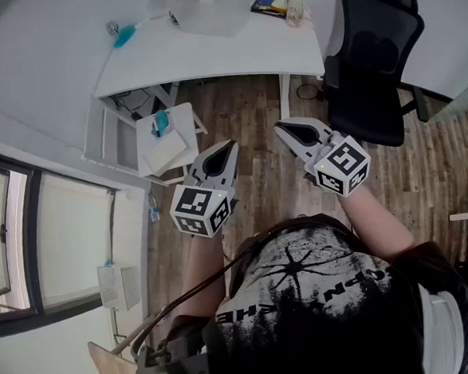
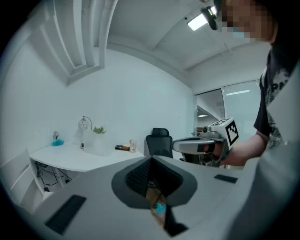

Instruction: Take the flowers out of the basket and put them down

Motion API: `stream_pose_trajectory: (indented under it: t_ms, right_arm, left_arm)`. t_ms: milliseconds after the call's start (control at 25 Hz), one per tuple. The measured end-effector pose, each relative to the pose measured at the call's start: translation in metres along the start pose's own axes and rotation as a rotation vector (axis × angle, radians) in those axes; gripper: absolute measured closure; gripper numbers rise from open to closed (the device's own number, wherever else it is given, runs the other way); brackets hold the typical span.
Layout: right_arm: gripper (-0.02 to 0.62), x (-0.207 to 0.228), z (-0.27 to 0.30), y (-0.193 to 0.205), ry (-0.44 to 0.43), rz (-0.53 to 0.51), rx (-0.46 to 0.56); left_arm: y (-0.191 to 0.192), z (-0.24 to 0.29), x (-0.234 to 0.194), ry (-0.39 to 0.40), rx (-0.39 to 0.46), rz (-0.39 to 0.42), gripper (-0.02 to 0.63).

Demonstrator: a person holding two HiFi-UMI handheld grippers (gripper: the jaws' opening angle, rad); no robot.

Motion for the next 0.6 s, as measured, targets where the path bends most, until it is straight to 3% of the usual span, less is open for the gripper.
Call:
stream_pose_trajectory:
  t_ms: [600]
  right_arm:
    - [0.577, -0.014, 0.013, -0.001, -0.014, -0.002, 0.003]
  left_arm:
    - [0.002, 0.004, -0.012, 0.047, -0.004, -0.001, 0.595]
Point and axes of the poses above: the fingertips, and each gripper's own axes: z forward along the fingers, x to its right, y out of its underside, the point moved 10 cm from there along -z, backward along the fingers, and after that the axes turned 6 degrees about z, right-handed, at the moved point
